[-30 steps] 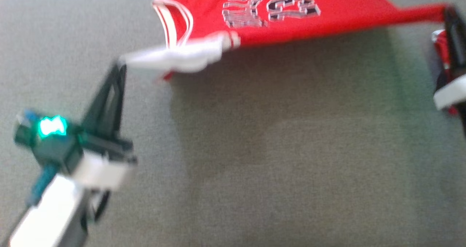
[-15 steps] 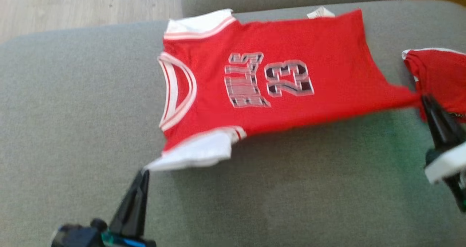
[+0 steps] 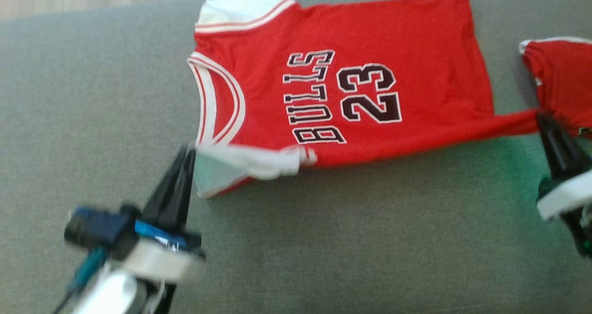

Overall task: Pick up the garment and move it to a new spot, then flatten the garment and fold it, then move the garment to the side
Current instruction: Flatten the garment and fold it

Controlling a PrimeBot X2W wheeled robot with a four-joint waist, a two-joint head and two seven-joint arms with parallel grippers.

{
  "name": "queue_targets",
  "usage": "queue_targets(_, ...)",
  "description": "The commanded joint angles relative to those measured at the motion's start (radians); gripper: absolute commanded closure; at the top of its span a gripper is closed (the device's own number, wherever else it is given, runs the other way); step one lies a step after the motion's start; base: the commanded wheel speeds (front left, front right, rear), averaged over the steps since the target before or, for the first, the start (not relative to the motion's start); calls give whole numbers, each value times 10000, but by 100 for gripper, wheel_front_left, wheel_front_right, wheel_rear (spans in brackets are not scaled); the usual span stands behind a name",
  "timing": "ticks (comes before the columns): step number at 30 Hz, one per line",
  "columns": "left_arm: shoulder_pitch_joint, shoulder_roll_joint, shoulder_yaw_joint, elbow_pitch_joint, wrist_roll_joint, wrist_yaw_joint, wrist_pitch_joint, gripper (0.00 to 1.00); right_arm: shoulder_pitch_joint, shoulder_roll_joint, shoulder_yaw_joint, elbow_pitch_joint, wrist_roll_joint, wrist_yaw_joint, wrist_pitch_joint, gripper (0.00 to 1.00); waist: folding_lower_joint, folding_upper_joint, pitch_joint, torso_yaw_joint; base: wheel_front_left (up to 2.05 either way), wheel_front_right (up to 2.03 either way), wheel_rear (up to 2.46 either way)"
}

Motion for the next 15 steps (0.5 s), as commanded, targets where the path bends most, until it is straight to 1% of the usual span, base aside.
queue_targets(1, -681, 96, 351, -7, 157, -91, -92, 100, -390, -242, 73, -80, 56, -9, -25, 100, -2, 0, 390, -33, 0, 0, 0)
queue_targets(6, -2484, -304, 278, 1436, 542, -578, -344, 100, -1319, -99, 408, 511, 158, -9, -72, 100, -2, 0, 971, -19, 0, 0, 0)
queue_targets(10, -3772, -456, 110, 2541, 1010, -972, -554, 100, -1944, -75, 705, 988, 309, -9, -133, 100, -2, 0, 1331, 39, 0, 0, 0)
queue_targets(15, -5073, -643, -34, 3587, 1553, -1226, -806, 100, -2630, -40, 1092, 1489, 486, -9, -223, 100, -2, 0, 1642, 80, 0, 0, 0)
